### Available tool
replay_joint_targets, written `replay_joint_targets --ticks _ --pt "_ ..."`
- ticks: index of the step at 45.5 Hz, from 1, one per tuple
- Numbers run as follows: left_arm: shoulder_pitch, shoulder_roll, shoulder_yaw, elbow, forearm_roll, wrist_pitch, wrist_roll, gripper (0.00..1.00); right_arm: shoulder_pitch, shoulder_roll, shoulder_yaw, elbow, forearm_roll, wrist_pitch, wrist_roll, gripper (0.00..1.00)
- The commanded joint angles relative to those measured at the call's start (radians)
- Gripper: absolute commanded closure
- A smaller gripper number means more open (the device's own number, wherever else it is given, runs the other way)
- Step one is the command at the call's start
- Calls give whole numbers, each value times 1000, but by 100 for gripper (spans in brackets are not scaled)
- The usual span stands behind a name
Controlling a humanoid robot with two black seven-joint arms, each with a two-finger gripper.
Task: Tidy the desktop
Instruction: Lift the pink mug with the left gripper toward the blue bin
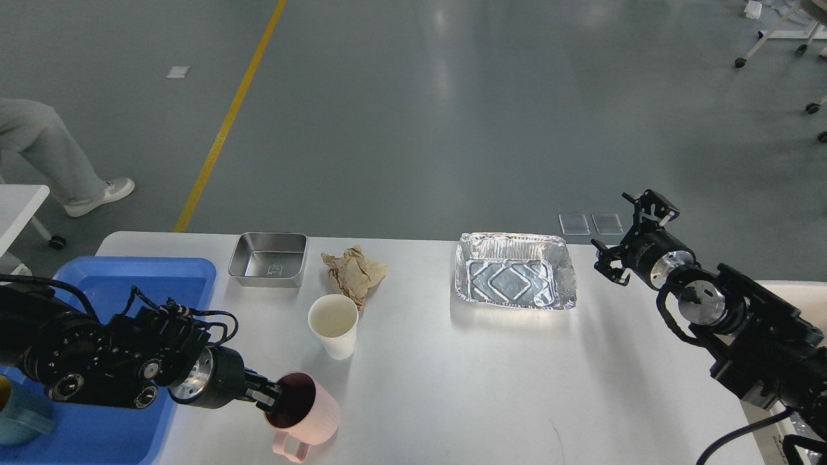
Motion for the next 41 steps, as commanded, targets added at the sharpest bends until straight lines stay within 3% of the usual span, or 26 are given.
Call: replay_joint_targets --ticks 1,8,19,28,41 --pt "-13 5 2 -1 4 -1 -18 100 0 1 -1 0 0 0 0 0" --pt "-85 41 2 -26 12 -54 -87 100 0 1 -1 0 0 0 0 0" --pt "-247 139 -9 -46 12 -202 -157 100 2 1 -1 0 0 0 0 0" --pt "-343 234 -43 -47 10 -303 -163 100 5 4 -1 0 0 0 -2 0" --pt "-493 380 -164 -47 9 -525 -159 100 15 4 -13 3 0 1 -2 0"
